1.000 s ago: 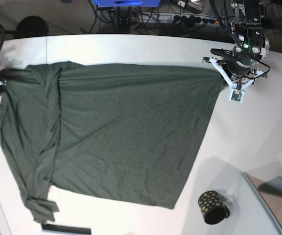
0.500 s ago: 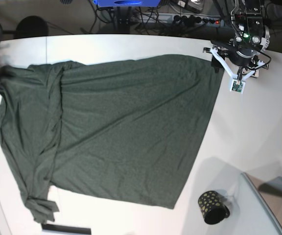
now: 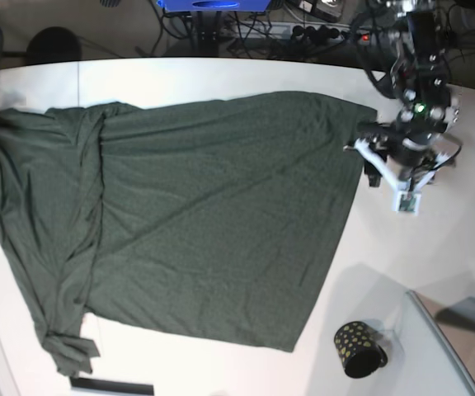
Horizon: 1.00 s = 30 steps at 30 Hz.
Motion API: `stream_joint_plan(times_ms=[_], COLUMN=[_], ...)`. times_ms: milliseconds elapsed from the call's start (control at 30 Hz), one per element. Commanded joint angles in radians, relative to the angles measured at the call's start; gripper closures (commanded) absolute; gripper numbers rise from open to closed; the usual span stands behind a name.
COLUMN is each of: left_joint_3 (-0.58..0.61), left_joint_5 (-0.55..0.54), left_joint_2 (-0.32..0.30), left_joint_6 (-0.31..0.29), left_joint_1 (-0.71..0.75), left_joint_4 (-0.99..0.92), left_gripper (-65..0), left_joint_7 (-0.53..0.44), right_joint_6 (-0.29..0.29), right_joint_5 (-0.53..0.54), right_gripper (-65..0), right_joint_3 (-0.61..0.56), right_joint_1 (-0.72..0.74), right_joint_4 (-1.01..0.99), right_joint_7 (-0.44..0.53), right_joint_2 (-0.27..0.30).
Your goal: Layout the t-shirt on the table in an organized manner, then fold the t-shirt properly
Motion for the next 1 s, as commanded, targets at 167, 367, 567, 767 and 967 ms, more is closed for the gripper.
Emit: stream_joint_plan(times_ms=[167, 367, 567, 767, 967], left_joint_3=[0.104, 0.124, 0.116, 0.113, 0.112], left_joint_5=[0.006, 0.008, 0.008, 0.002, 0.0], left_joint_2=[-0.006, -0.012, -0.055, -0.08, -0.075], left_joint_6=[0.012, 0.021, 0.11, 0.11, 0.112], left_joint_1=[-0.166, -0.136, -0.08, -0.01, 0.016], left_joint_4=[-0.247, -0.391, -0.509, -0.491, -0.404], left_gripper=[0.0, 0.0, 0.0, 0.0, 0.0], left_joint_7=[-0.032, -0.2, -0.316, -0.34, -0.335], right_joint_6=[0.003, 0.003, -0.005, -0.092, -0.097], right_joint_5=[0.004, 0.004, 0.004, -0.006, -0.173], right_gripper=[-2.6, -0.3, -0.2, -0.6, -0.2], right_joint_3=[-0.141, -0.256, -0.363, -0.369, -0.358], right_joint_1=[0.19, 0.339, 0.454, 0.465, 0.468], right_joint_4=[-0.295, -0.6, -0.836, -0.892, -0.849], right_joint_7=[0.155, 0.33, 0.419, 0.493, 0.522], right_joint_2=[0.056, 0.12, 0.156, 0.159, 0.129])
